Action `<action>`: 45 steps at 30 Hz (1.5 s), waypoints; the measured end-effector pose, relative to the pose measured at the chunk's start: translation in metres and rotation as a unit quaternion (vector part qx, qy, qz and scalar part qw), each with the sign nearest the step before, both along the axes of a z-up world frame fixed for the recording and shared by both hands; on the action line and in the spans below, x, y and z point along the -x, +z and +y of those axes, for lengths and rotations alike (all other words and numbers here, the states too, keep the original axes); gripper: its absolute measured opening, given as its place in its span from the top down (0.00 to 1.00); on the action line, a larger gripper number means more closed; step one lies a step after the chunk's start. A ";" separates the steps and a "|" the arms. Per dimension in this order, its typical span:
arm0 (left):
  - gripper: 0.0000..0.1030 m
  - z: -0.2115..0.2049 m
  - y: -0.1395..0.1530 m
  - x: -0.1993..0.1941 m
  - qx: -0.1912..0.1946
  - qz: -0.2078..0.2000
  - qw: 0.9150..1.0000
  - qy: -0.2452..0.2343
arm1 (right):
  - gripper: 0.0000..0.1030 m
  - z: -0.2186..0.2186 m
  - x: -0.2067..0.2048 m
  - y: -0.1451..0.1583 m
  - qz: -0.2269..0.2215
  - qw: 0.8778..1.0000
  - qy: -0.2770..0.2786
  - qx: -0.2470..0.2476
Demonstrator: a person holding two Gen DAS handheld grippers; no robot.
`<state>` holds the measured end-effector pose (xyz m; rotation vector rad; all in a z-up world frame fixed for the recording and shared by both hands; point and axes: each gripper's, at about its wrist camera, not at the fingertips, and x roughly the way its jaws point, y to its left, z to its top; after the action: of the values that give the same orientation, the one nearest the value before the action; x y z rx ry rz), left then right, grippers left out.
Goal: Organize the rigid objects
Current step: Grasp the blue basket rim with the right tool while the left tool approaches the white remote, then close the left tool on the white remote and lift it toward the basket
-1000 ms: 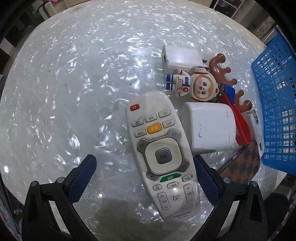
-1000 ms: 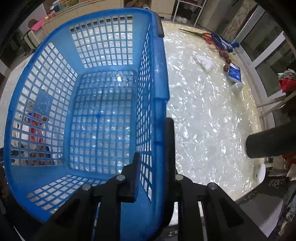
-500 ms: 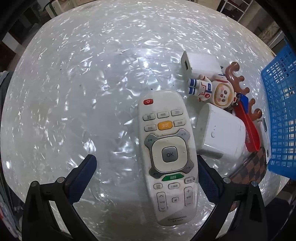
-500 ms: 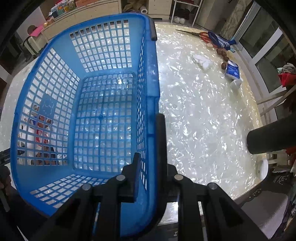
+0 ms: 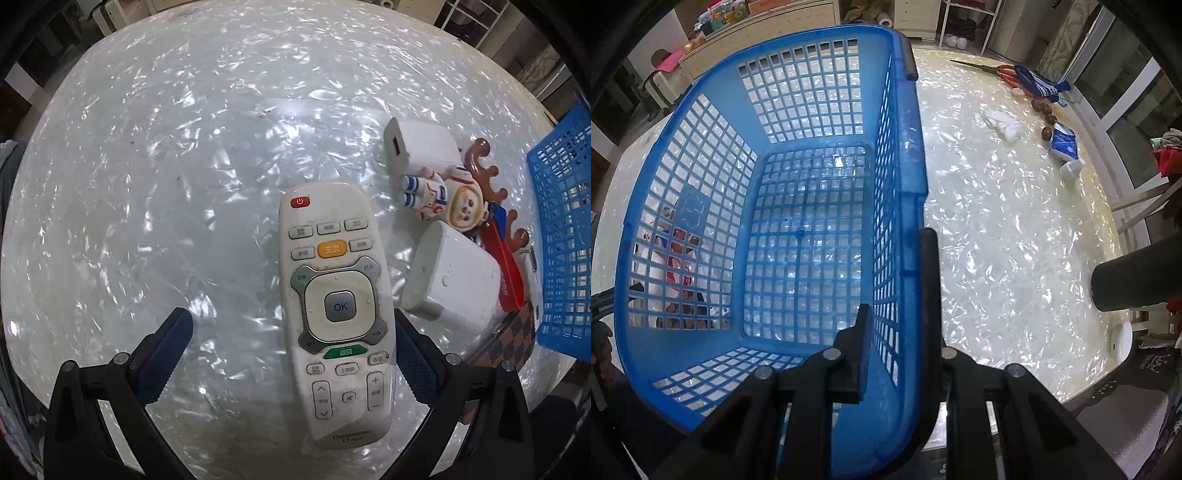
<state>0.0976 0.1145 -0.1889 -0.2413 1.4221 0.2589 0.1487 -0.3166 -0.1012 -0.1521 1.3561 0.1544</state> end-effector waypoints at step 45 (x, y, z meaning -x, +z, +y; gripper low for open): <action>0.49 -0.033 0.159 0.044 0.017 -0.149 0.986 -0.068 | 0.94 -0.005 0.007 0.011 -0.009 0.999 -0.003 -0.035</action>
<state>0.0535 0.0818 -0.0301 -0.2006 1.1411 0.0807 0.1416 -0.3219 -0.0906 -0.0902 1.3310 0.1952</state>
